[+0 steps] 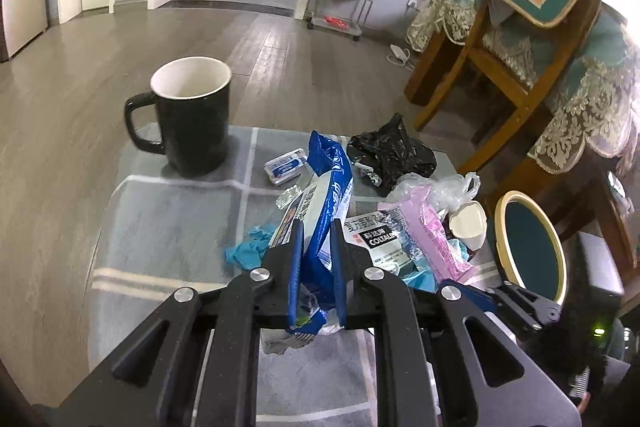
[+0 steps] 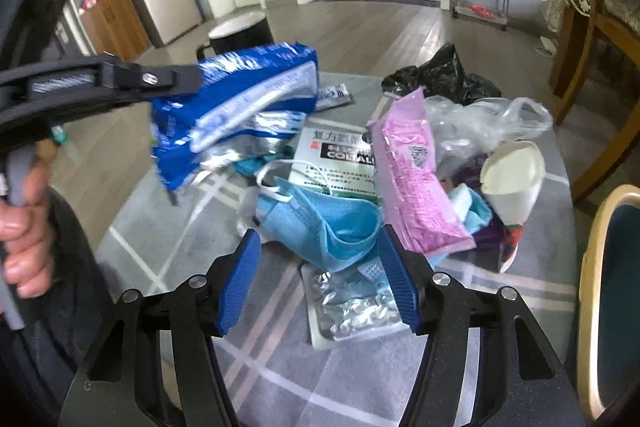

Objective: Collect trash
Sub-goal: 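Grasp the blue wet-wipe pack with the left gripper while the right gripper grasps a blue mask, then carry both items over the teal bin and open both grippers to drop them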

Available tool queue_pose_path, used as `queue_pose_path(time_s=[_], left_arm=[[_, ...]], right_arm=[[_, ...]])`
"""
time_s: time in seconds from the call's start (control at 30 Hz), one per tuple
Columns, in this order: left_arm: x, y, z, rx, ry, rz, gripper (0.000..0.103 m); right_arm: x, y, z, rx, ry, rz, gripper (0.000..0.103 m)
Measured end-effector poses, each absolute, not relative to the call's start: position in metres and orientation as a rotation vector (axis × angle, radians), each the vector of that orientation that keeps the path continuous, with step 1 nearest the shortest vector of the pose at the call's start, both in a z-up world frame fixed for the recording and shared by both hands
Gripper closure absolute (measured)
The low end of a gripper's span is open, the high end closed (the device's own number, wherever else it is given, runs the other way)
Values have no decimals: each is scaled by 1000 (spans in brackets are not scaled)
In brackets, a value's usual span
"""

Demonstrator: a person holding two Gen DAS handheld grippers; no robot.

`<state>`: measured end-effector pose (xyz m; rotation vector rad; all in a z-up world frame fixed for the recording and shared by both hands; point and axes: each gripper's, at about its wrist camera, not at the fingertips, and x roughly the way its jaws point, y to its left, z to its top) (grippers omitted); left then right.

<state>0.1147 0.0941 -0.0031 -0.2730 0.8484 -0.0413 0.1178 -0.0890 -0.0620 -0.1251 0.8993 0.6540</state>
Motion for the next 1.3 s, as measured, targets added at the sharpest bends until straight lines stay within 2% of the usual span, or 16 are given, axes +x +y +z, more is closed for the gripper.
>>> queue_pose_path(time_s=[0.07,0.13,0.23,0.4,0.9,1.3], left_arm=[[109,98,-3,-286,832,-40,90],[106,100,-2,-284,813,-38,90],[100,103,1,-294,781,-36,90],[95,108,2,-319,752,-31,90],[96,111,20,-342,726,-59,92],[91,109,57,-329,671,-57,95]], right_arm=[[121,-83,-69,-157,911,635,44],[122,-78,-75,-174,930,624,52],[121,-75,-82,-194,945,613,74],[114,-83,-78,-160,932,631,83],[100,-136,-17,12,789,650,85],[97,-185,-14,104,752,567,85]])
